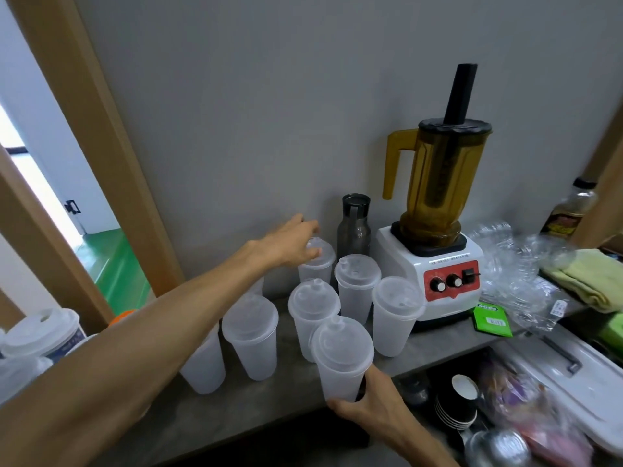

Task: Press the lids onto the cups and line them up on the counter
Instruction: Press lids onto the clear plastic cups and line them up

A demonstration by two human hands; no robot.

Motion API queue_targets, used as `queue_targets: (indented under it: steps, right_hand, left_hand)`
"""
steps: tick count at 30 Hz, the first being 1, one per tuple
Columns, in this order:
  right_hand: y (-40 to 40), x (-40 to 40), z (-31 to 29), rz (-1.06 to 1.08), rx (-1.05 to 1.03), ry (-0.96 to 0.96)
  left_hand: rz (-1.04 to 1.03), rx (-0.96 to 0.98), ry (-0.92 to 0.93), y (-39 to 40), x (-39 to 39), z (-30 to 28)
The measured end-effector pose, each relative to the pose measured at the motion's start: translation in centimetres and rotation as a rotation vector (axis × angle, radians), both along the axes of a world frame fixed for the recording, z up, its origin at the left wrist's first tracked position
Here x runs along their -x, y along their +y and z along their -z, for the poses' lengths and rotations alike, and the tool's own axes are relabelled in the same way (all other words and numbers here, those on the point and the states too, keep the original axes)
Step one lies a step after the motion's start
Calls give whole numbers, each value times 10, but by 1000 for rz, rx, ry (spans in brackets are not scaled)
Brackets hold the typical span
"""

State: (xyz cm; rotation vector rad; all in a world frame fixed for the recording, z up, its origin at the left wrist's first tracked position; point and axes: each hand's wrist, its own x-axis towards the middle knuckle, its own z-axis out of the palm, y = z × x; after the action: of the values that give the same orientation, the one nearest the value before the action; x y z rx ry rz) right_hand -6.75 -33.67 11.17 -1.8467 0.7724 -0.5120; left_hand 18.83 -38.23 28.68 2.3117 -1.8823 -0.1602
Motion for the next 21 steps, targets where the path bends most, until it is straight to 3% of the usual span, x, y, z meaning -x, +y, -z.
queue_targets:
  steps: [2,6,15,21]
  right_hand:
    - [-1,-1,1,-5,0,10]
    - [-2,-2,3,-3,10,19]
    - [-2,-3,0,8,-16,20]
    - [-14,-31,3,195,2,-20]
  left_hand:
    - [80,21,2,22,8,-9]
    - [177,-297,41,53,24,-1]
    - [36,-271,43,60,9,0]
    - [-26,-300,15,63,0,9]
